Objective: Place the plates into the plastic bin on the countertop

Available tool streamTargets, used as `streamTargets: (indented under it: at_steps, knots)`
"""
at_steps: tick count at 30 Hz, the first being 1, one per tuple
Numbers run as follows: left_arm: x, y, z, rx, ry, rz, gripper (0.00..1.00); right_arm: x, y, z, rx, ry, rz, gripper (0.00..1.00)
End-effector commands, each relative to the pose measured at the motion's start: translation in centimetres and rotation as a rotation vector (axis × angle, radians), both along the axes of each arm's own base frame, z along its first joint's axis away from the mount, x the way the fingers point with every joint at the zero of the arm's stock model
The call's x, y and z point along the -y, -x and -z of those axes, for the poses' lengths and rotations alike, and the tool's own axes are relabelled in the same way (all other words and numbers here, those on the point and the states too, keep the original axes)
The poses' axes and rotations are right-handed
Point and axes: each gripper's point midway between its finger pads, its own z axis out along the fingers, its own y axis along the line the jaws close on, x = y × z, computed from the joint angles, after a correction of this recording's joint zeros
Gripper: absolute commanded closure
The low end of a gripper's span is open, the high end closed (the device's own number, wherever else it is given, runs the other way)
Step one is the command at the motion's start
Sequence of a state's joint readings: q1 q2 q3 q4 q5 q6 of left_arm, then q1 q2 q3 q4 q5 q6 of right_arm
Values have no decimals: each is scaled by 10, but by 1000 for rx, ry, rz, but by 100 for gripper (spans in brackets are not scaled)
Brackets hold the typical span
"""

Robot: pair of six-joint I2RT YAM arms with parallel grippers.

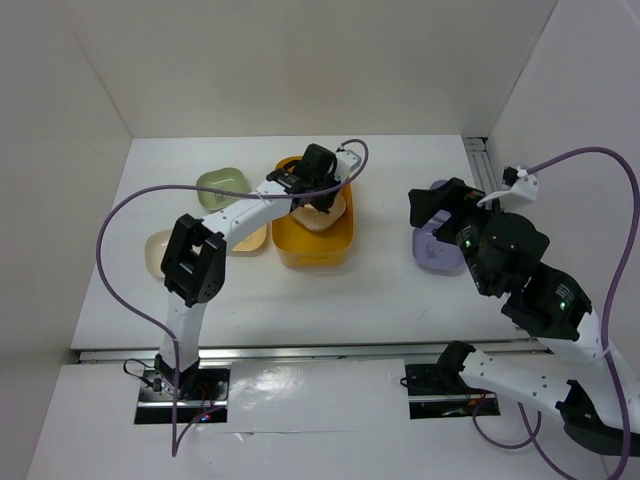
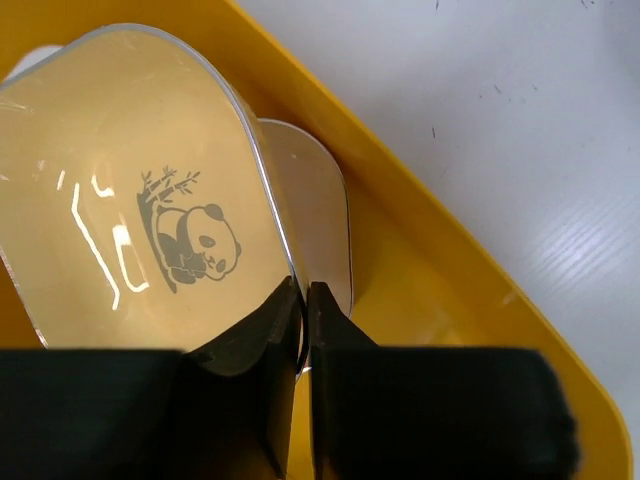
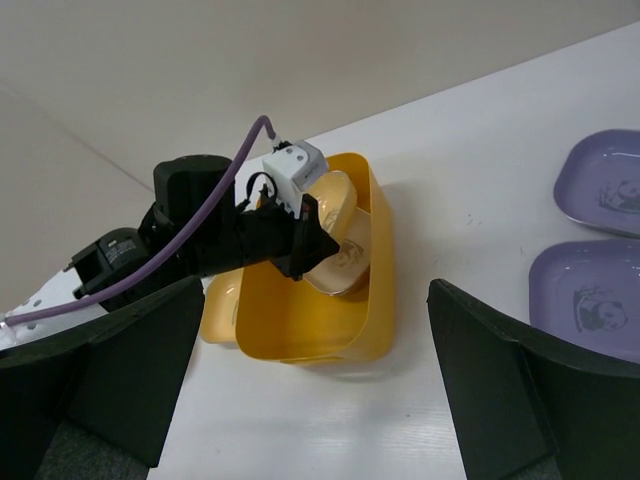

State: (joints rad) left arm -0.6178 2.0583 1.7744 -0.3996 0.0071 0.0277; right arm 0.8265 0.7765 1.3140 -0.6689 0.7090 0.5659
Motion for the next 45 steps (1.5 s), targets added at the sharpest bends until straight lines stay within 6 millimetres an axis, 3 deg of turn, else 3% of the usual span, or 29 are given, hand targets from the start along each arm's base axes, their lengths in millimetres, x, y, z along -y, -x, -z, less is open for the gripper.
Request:
streamTargets:
  at_steps: [1, 3, 5, 10, 13, 14, 16, 18, 20, 21, 23, 24, 25, 27, 30, 31, 32, 33, 38, 39, 45]
  knots:
    - [9, -9, -18, 45, 22, 31, 79, 0, -2, 3, -3, 23, 2, 0]
    - [8, -10, -23, 56, 22, 23, 58, -3, -4, 6, -11, 31, 2, 0]
    - [6, -11, -30, 66, 29, 8, 29, -4, -3, 6, -12, 30, -8, 0]
    - [-2, -8, -45, 83, 25, -22, 21, -9, -4, 8, -13, 28, -27, 0]
    - [-7, -2, -90, 145, 75, -69, 6, -13, -11, 17, -27, 46, -10, 0]
    - [-10, 0, -107, 166, 99, -87, 0, -12, -16, 27, -46, 73, 17, 0]
    - [-13, 17, -151, 215, 178, -132, 0, -21, -29, 52, -103, 143, 40, 0]
    - [-32, 31, -168, 210, 185, -228, 0, -30, -46, 93, -187, 258, 72, 0]
    - [-61, 51, -186, 193, 237, -375, 0, -38, -59, 119, -224, 298, 82, 0]
    - [-69, 62, -187, 181, 246, -417, 0, -43, -67, 149, -289, 345, 74, 0]
    - [-94, 84, -183, 131, 262, -535, 0, -33, -92, 169, -345, 303, 87, 0]
    - [-117, 99, -182, 142, 252, -602, 0, -43, -95, 194, -408, 264, -8, 0]
    - [-131, 113, -171, 101, 238, -666, 0, -17, -112, 208, -451, 238, 34, 0]
    - [-171, 134, -157, 88, 208, -778, 0, -8, -122, 224, -475, 203, 24, 0]
    - [-204, 164, -130, 28, 164, -850, 0, 12, -133, 244, -521, 237, 51, 0]
    - [-213, 171, -129, 25, 169, -871, 0, 16, -136, 261, -569, 258, 50, 0]
    - [-220, 182, -135, 30, 202, -866, 0, 27, -139, 271, -599, 262, 69, 0]
    - [-225, 190, -128, 12, 191, -868, 0, 32, -143, 277, -613, 261, 84, 0]
    - [-243, 208, -127, 29, 219, -861, 0, 44, -155, 316, -695, 295, 93, 3]
    - [-247, 209, -129, 37, 228, -874, 0, 54, -156, 324, -720, 291, 117, 4]
    - [-251, 218, -98, -12, 178, -868, 0, 57, -151, 367, -814, 278, 105, 21]
